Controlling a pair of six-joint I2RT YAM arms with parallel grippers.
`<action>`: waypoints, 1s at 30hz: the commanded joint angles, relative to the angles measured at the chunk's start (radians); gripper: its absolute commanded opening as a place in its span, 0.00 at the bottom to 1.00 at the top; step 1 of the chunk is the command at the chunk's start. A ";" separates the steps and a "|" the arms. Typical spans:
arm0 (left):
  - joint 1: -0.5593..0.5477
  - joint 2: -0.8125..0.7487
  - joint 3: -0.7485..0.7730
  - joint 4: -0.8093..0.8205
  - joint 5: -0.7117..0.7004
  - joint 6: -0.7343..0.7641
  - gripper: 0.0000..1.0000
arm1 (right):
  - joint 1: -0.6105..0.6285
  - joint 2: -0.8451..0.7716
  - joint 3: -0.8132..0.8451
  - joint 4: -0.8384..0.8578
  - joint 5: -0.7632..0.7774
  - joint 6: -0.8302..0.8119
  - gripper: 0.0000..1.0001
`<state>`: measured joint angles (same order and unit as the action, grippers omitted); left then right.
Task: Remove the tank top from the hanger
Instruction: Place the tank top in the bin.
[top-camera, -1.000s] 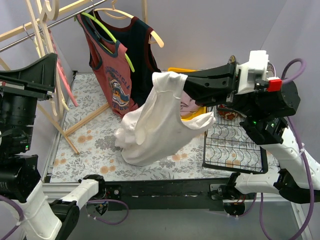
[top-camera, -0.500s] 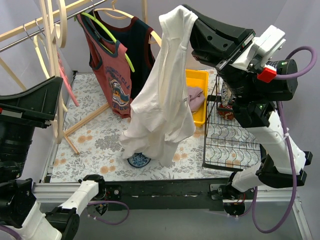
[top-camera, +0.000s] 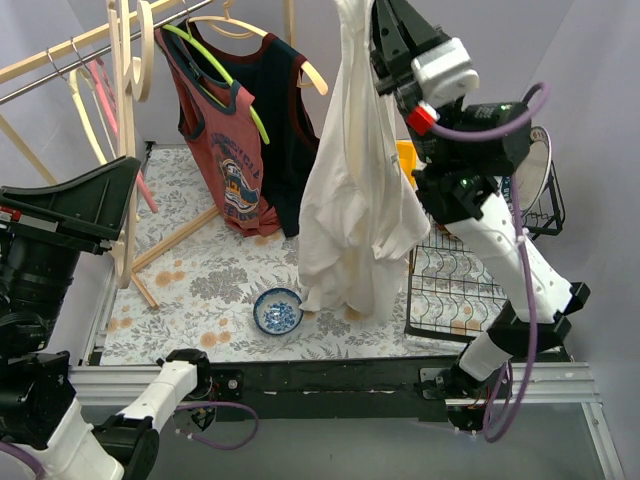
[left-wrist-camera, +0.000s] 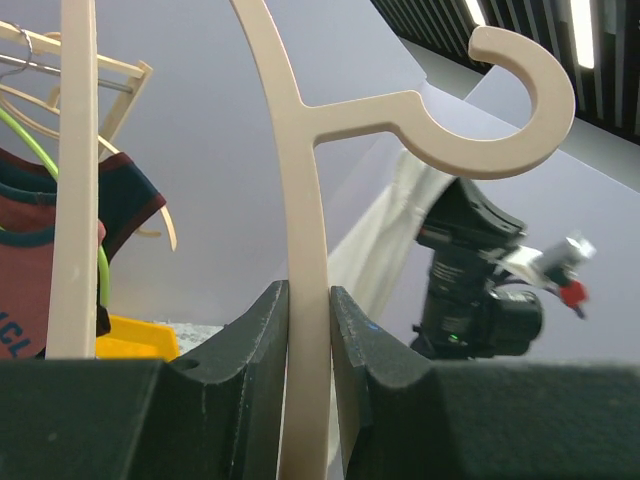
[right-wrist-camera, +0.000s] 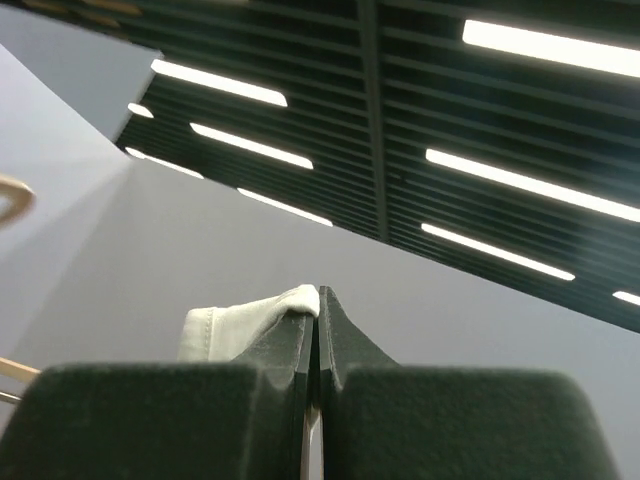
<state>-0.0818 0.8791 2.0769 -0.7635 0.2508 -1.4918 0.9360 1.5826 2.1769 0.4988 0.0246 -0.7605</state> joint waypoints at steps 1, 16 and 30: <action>-0.003 -0.005 0.035 0.007 0.025 -0.015 0.00 | -0.164 0.019 -0.052 0.167 0.069 -0.063 0.01; -0.003 -0.026 0.040 0.006 0.025 -0.015 0.00 | -0.402 -0.114 -0.716 0.075 0.138 0.381 0.01; -0.003 -0.042 0.041 -0.010 0.013 0.005 0.00 | -0.390 -0.111 -0.778 -0.587 0.150 0.713 0.67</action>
<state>-0.0818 0.8364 2.1197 -0.7784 0.2649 -1.5028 0.5327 1.5116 1.3197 0.1566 0.1886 -0.1867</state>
